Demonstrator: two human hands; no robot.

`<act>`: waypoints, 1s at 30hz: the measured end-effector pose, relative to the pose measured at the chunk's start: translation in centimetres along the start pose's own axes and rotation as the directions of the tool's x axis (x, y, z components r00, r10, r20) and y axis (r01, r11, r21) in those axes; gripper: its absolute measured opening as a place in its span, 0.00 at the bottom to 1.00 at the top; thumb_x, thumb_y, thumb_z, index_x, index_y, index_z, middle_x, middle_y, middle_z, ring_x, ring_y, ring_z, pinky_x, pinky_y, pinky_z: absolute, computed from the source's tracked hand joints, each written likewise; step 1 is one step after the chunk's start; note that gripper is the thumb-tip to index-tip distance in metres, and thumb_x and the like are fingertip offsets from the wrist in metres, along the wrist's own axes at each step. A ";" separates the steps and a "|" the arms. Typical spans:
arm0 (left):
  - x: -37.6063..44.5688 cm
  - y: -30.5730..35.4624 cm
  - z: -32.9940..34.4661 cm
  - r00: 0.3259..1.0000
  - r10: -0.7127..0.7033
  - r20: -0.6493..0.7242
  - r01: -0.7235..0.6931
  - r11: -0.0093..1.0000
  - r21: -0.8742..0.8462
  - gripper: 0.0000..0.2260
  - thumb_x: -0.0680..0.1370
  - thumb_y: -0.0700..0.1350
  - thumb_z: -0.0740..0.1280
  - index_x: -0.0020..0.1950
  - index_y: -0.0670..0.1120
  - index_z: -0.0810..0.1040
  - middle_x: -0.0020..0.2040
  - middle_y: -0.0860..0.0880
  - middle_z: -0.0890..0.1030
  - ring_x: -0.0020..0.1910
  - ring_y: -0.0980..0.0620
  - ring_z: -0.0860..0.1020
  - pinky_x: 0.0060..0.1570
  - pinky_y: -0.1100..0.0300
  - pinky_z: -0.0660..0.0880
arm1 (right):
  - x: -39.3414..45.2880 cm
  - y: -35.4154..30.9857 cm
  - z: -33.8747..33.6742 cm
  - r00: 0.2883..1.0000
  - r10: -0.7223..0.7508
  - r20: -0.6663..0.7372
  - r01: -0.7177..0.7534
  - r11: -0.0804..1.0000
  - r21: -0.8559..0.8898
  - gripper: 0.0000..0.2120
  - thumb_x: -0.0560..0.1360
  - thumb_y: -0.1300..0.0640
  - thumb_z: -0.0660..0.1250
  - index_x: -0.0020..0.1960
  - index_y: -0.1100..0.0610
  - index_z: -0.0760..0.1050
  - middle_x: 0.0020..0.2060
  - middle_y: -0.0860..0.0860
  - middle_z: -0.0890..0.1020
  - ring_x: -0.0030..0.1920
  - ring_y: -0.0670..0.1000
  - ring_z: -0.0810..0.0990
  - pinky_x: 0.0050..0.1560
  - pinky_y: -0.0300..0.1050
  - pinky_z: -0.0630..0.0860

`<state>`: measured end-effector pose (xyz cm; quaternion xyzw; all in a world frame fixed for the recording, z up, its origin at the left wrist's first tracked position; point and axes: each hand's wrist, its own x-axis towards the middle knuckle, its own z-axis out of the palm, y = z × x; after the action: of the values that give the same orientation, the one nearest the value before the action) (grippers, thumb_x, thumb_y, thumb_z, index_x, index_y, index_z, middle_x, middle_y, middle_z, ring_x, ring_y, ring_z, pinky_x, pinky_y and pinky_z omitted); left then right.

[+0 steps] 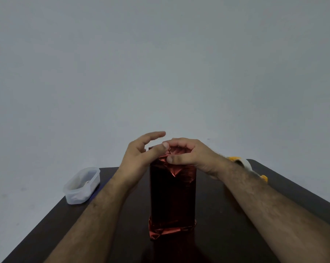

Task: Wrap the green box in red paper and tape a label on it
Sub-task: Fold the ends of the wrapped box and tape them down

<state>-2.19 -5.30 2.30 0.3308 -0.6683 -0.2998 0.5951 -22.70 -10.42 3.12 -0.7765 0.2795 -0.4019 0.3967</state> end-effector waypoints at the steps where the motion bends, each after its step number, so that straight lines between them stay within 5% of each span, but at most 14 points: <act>1: 0.2 0.3 0.1 0.996 -0.061 0.058 0.062 0.998 -0.005 0.18 0.77 0.46 0.76 0.67 0.49 0.83 0.59 0.52 0.87 0.60 0.54 0.85 0.58 0.59 0.80 | -0.1 -0.1 0.0 1.000 0.002 0.018 -0.002 1.000 0.014 0.21 0.73 0.56 0.81 0.64 0.51 0.84 0.56 0.49 0.87 0.59 0.49 0.85 0.65 0.49 0.79; 6: 1.2 0.6 -0.2 0.985 -0.146 0.089 0.133 0.981 0.145 0.25 0.69 0.52 0.81 0.66 0.53 0.82 0.62 0.53 0.85 0.63 0.60 0.81 0.60 0.60 0.80 | 0.1 0.1 -0.4 0.997 0.079 0.028 -0.078 0.997 -0.023 0.37 0.64 0.48 0.84 0.70 0.50 0.79 0.62 0.49 0.86 0.66 0.49 0.83 0.73 0.54 0.75; 8: 1.1 0.5 -0.6 0.992 -0.120 0.026 0.117 0.986 0.117 0.20 0.70 0.49 0.83 0.60 0.50 0.84 0.59 0.50 0.86 0.61 0.57 0.83 0.55 0.59 0.80 | 0.2 -0.1 -0.5 0.995 0.087 0.044 -0.085 0.995 -0.042 0.37 0.62 0.46 0.84 0.70 0.49 0.80 0.62 0.48 0.85 0.66 0.48 0.82 0.73 0.54 0.75; 11: 0.6 0.9 -0.9 0.999 -0.025 0.030 0.021 0.994 0.103 0.09 0.76 0.45 0.78 0.53 0.43 0.85 0.56 0.46 0.86 0.57 0.48 0.85 0.56 0.53 0.79 | 0.2 -0.4 -0.5 0.994 0.099 0.042 -0.095 0.992 -0.085 0.41 0.61 0.42 0.84 0.72 0.43 0.77 0.65 0.46 0.82 0.66 0.48 0.81 0.74 0.54 0.74; 17: 0.0 0.5 -1.6 0.973 0.218 0.079 -0.231 0.895 0.382 0.12 0.76 0.58 0.74 0.51 0.52 0.89 0.51 0.53 0.86 0.57 0.48 0.82 0.62 0.46 0.78 | -0.5 -0.2 -0.2 0.997 0.074 -0.019 -0.074 0.997 -0.038 0.53 0.61 0.37 0.83 0.79 0.35 0.61 0.73 0.47 0.70 0.72 0.46 0.73 0.76 0.49 0.70; 23: -0.2 0.2 -1.7 0.927 0.338 0.164 -0.361 0.682 0.636 0.16 0.79 0.67 0.67 0.57 0.61 0.86 0.55 0.61 0.84 0.62 0.53 0.80 0.63 0.41 0.73 | -1.0 0.0 -0.2 0.999 -0.005 -0.053 0.006 1.000 0.019 0.40 0.65 0.32 0.79 0.74 0.30 0.69 0.76 0.48 0.69 0.76 0.48 0.71 0.77 0.55 0.69; 26: -0.6 -0.5 -1.7 0.920 0.381 0.092 -0.331 0.631 0.702 0.20 0.77 0.71 0.65 0.57 0.60 0.86 0.57 0.63 0.82 0.65 0.56 0.77 0.67 0.40 0.64 | -0.8 -0.1 -0.1 0.996 -0.018 -0.086 0.027 0.993 0.111 0.30 0.71 0.31 0.74 0.71 0.34 0.73 0.76 0.48 0.71 0.74 0.53 0.75 0.75 0.63 0.71; 30: -1.1 -0.6 -1.3 0.892 0.447 0.058 -0.353 0.612 0.708 0.23 0.76 0.73 0.64 0.55 0.58 0.87 0.54 0.63 0.83 0.62 0.59 0.77 0.65 0.43 0.64 | -0.9 -0.3 -0.1 0.981 -0.083 -0.178 0.103 0.989 0.107 0.13 0.82 0.47 0.69 0.66 0.42 0.79 0.72 0.48 0.75 0.65 0.51 0.82 0.69 0.60 0.78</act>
<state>-0.78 -4.79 1.28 0.3915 -0.7492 0.1388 0.5158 -23.22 -9.68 3.02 -0.7267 0.2524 -0.5015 0.3959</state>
